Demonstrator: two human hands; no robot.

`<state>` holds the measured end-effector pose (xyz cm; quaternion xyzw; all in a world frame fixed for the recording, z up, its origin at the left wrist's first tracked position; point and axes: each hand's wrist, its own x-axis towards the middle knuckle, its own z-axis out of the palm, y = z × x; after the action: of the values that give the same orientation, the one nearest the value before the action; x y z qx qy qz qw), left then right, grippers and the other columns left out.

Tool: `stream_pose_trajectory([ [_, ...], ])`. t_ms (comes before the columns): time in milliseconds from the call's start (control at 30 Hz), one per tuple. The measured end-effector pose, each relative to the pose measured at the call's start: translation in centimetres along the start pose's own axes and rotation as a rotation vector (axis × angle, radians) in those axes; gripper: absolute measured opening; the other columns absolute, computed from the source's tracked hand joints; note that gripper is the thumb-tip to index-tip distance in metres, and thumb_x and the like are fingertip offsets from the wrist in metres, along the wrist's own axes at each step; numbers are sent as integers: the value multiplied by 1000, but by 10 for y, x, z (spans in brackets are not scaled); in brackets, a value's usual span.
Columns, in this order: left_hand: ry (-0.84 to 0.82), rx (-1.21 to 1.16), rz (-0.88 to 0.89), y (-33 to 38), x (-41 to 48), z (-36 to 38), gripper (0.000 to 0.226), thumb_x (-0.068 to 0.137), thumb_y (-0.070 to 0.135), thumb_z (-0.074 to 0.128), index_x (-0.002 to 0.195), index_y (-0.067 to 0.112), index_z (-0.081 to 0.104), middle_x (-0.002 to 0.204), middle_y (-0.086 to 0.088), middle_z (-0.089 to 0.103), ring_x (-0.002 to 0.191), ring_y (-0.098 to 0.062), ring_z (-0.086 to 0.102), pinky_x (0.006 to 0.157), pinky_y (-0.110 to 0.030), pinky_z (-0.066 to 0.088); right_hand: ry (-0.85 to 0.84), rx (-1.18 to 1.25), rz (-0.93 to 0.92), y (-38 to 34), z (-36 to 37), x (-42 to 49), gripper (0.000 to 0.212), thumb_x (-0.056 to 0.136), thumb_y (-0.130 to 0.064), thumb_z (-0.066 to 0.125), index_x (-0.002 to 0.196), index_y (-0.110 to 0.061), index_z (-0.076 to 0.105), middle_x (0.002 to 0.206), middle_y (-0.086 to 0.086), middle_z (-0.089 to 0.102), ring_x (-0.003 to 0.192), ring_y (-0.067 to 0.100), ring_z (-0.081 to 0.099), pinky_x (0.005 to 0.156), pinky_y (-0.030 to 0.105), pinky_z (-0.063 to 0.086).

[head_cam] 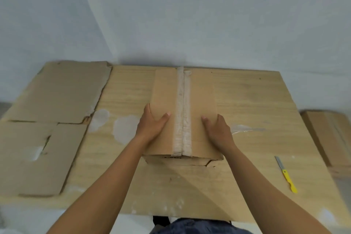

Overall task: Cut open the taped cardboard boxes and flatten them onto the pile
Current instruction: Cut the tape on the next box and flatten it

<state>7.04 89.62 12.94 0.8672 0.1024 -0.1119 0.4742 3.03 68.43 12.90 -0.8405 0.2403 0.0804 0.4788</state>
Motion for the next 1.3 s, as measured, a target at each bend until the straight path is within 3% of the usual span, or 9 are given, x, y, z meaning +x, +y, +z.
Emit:
stream_pose_trajectory([
  [167,35,126,49,-6,6,5,86,79,68,56,145,24,23,143,4,44,125,-23,49,99,-45,44,83,-69,-4,1,9,-1,62,94,-53,45,136,-8,36,133,11,52,118,29,51,82,33,37],
  [233,63,194,112,-6,3,7,87,84,64,54,150,21,16,152,0,32,134,-24,40,103,-43,40,103,-95,-3,0,11,0,63,93,-54,45,134,-7,37,131,11,53,116,29,52,80,32,36],
  [333,55,435,237,-3,-2,10,88,89,62,45,153,20,2,162,-4,0,147,-22,8,115,-44,22,119,-118,10,1,12,2,63,93,-54,45,132,-6,38,129,14,54,115,30,53,81,35,40],
  [467,-8,644,271,11,-1,17,97,82,77,35,153,21,-2,160,-10,-15,146,-26,-16,118,-49,-4,140,-150,6,2,13,1,62,92,-55,45,131,-7,38,126,14,55,113,31,55,80,36,41],
  [533,-60,682,244,20,0,24,105,78,82,35,152,22,-7,158,-11,-20,145,-27,-22,114,-53,-9,147,-160,5,2,13,0,61,92,-55,44,130,-8,38,125,15,56,111,31,56,79,36,41],
  [633,-106,683,194,31,1,28,99,82,70,45,153,23,-6,159,-8,-21,144,-28,-24,114,-58,-5,144,-166,1,2,13,-1,60,93,-55,44,130,-8,38,124,15,56,109,31,56,76,34,40],
  [900,-128,358,229,36,3,4,84,86,52,55,153,30,8,161,5,-5,147,-18,-9,116,-56,9,168,-179,-26,-1,12,-6,61,91,-59,42,129,-11,40,121,11,56,105,27,57,77,36,44],
  [1167,-136,647,240,30,-2,19,85,87,65,44,152,32,3,161,-3,-12,147,-24,-15,114,-58,5,142,-135,-15,-6,12,-10,60,92,-55,45,132,-10,38,126,12,54,112,28,55,85,36,44],
  [1300,-110,697,244,28,-1,21,79,88,66,40,152,34,7,161,-5,-11,147,-26,-14,112,-60,6,81,-72,-7,-17,5,-11,49,96,-39,48,133,-7,40,130,12,53,116,28,52,91,34,41],
])
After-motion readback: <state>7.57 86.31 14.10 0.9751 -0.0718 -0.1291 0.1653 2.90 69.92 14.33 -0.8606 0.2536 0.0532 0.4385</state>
